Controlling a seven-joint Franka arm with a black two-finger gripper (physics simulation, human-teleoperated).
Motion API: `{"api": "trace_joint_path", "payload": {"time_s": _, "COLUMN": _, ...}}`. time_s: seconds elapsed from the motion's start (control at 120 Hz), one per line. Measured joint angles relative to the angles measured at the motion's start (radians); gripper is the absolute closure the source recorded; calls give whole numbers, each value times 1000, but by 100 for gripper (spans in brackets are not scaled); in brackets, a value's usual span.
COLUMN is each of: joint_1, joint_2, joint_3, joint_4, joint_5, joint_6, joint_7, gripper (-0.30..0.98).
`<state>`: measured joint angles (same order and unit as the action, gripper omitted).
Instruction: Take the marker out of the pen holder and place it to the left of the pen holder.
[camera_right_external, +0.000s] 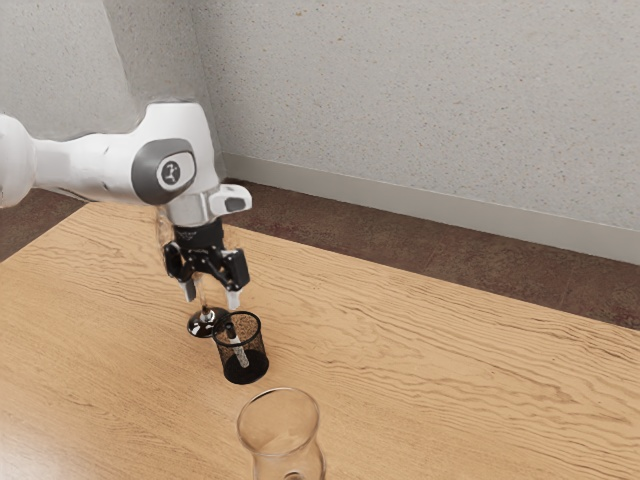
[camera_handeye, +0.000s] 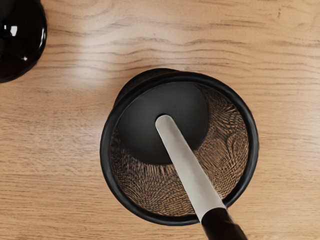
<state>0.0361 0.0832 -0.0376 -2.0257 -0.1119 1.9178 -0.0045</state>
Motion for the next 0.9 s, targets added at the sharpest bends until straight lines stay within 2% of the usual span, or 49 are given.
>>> {"api": "trace_joint_path", "payload": {"time_s": 0.2, "joint_1": -13, "joint_2": 18, "joint_3": -27, "joint_4": -82, "joint_5": -4, "joint_6": 120, "joint_7": -62, "gripper": 4}}
{"api": "trace_joint_path", "payload": {"time_s": 0.467, "joint_1": -17, "joint_2": 13, "joint_3": -42, "joint_4": -139, "joint_5": -5, "joint_6": 181, "joint_7": -119, "gripper": 6}}
{"api": "trace_joint_path", "payload": {"time_s": 0.692, "joint_1": -16, "joint_2": 5, "joint_3": -42, "joint_4": -141, "joint_5": -5, "joint_6": 193, "joint_7": -151, "gripper": 53}}
{"api": "trace_joint_path", "payload": {"time_s": 0.808, "joint_1": -16, "joint_2": 1, "joint_3": -42, "joint_4": -142, "joint_5": -5, "joint_6": 193, "joint_7": -163, "gripper": 66}}
{"api": "trace_joint_path", "payload": {"time_s": 0.9, "joint_1": -15, "joint_2": -8, "joint_3": -42, "joint_4": -142, "joint_5": -2, "joint_6": 190, "joint_7": -173, "gripper": 70}}
